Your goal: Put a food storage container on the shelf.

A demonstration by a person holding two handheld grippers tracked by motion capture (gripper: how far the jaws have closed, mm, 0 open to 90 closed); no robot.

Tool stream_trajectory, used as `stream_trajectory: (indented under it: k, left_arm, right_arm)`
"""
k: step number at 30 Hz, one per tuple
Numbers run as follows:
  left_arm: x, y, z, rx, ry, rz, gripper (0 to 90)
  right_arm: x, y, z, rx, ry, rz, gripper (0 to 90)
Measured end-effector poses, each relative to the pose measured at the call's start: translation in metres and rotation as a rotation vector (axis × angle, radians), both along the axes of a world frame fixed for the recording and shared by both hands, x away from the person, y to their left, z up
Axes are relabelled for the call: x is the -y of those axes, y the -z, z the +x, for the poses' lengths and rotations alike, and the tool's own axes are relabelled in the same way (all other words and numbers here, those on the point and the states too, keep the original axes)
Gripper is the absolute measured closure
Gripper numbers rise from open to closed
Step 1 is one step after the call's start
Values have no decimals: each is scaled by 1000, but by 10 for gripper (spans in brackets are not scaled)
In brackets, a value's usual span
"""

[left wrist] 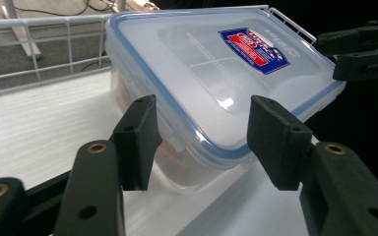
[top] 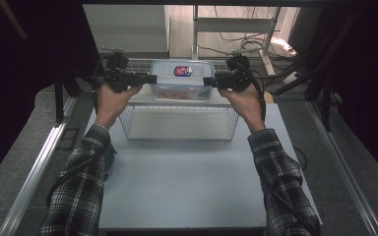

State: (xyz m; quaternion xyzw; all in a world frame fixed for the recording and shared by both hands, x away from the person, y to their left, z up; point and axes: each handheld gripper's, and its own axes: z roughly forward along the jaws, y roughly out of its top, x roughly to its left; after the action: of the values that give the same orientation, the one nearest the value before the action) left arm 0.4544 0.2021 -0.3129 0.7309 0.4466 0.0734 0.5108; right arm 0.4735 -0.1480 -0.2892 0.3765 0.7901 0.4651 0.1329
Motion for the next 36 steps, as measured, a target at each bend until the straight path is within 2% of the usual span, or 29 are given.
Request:
stream_trajectory:
  k: [4, 8, 10, 11, 12, 14, 18, 21, 23, 26, 28, 30, 36]
  left_arm:
    - [-1, 0, -4, -6, 6, 0, 463]
    - [-1, 0, -6, 5, 4, 5, 462]
    - [1, -3, -10, 56, -21, 53, 434]
    - [2, -6, -16, 110, -33, 57, 403]
    - [1, -8, -21, 140, -28, 35, 373]
    - [-1, -10, -31, 156, -10, 4, 327]
    - [2, -3, -49, 150, 25, 28, 274]
    - [3, 10, -63, 130, 56, 24, 252]
    - [4, 18, -71, 124, 66, 38, 229]
    - [8, 32, -84, 118, 78, 57, 204]
    - [11, 42, -91, 112, 90, 84, 190]
    - [13, 51, -99, 108, 99, 90, 187]
    - [19, 75, -120, 93, 135, 60, 169]
  right_arm:
    - [0, 0, 1, -3, -7, 8, 447]
    - [-1, 1, 1, 0, -1, 8, 444]
    - [-1, 0, 0, 0, 3, 7, 430]
    - [-1, 0, -1, 1, 6, 0, 404]
    - [0, 0, -2, 15, 14, 3, 350]
    - [3, 1, -7, 30, -1, 18, 284]
    - [5, 9, -20, 60, -19, 21, 149]
    - [6, 14, -33, 79, -30, 23, 93]
    - [6, 17, -41, 88, -36, 4, 64]
    - [6, 22, -53, 100, -61, -35, 44]
    - [6, 26, -61, 105, -73, -31, 41]
    - [6, 31, -67, 109, -86, -37, 35]
    - [5, 50, -86, 128, -121, -59, 27]
